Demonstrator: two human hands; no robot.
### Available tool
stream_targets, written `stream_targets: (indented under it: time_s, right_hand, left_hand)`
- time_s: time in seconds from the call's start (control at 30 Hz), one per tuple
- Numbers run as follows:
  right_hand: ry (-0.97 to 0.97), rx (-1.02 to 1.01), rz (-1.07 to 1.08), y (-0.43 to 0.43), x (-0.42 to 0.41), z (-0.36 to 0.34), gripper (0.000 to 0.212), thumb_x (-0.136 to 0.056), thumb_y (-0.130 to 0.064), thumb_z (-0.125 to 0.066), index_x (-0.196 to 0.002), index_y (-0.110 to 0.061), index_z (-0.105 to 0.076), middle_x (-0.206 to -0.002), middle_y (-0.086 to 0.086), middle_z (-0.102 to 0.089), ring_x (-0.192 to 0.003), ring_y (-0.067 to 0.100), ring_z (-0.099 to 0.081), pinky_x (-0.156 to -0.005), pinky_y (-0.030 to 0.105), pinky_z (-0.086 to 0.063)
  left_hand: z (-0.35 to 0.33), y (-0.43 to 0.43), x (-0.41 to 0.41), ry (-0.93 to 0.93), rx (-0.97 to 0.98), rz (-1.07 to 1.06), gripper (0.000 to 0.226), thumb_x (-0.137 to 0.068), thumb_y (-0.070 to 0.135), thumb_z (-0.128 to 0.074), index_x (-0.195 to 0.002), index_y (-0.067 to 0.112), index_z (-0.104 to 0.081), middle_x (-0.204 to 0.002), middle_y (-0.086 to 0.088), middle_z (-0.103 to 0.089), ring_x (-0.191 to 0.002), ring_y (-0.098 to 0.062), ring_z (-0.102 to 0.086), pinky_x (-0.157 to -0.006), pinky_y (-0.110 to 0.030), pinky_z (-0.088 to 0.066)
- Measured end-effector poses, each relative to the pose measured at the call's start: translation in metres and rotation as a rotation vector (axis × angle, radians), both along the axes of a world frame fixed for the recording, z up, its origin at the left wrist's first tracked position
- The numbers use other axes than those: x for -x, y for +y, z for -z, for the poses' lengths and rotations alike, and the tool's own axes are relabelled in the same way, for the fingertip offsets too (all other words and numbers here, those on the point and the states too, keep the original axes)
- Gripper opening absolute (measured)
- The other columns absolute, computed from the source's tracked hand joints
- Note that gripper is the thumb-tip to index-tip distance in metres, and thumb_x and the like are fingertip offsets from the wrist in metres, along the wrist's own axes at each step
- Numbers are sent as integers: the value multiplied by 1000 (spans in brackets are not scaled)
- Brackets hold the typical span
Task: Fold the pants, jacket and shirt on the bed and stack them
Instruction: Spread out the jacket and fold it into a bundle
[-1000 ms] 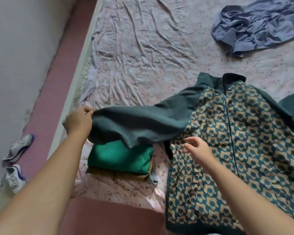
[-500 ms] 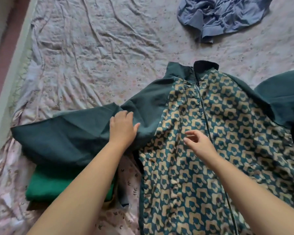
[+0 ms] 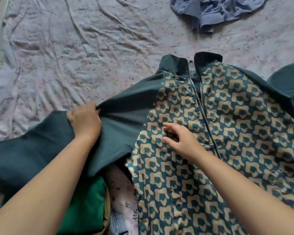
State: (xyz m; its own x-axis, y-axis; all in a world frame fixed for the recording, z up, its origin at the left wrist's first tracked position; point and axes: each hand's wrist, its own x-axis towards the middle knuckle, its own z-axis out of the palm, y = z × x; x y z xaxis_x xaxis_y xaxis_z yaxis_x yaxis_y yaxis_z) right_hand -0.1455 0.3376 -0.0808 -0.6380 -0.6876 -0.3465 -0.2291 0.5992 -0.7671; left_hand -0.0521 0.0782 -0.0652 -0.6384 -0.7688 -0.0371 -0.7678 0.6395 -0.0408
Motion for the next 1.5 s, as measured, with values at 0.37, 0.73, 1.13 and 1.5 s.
stream_targets:
  time_s: [0.37, 0.73, 1.13, 1.5]
  right_hand:
    - [679, -241, -236, 25, 36, 47, 56, -86, -46, -34, -134, -20, -46, -142, 8, -45, -132, 30, -38, -108, 47, -28]
    - [258, -46, 165, 78, 76, 24, 46, -88, -27, -58, -127, -8, -44, -122, 10, -44, -103, 22, -51, -89, 35, -47]
    - [-144, 138, 216, 165, 123, 7, 26, -89, -2, -48, -105, -21, -54, -97, -2, -62, -94, 21, -62, -88, 36, -51]
    - [303, 119, 636, 290, 202, -22, 19, -85, -5, -57, -103, -11, -56, -104, 17, -57, -84, 12, -56, -76, 6, -38]
  left_hand:
    - [31, 137, 34, 161, -144, 507, 55, -87, 41, -33, -132, 14, -48, -140, -12, -46, -132, -32, -39, -102, -64, -23]
    - [50, 191, 33, 164, -241, 401, 58, -88, 39, -31, -133, 5, -45, -144, -15, -39, -136, -33, -31, -107, -54, -14]
    - [37, 295, 91, 239, -473, 264, 53, -89, 37, -52, -134, 11, -45, -141, -9, -42, -131, -27, -36, -108, -47, -28]
    - [1, 379, 188, 405, -406, 521, 44, -84, 34, -43, -114, 7, -60, -120, -11, -60, -112, -27, -56, -92, -40, -45]
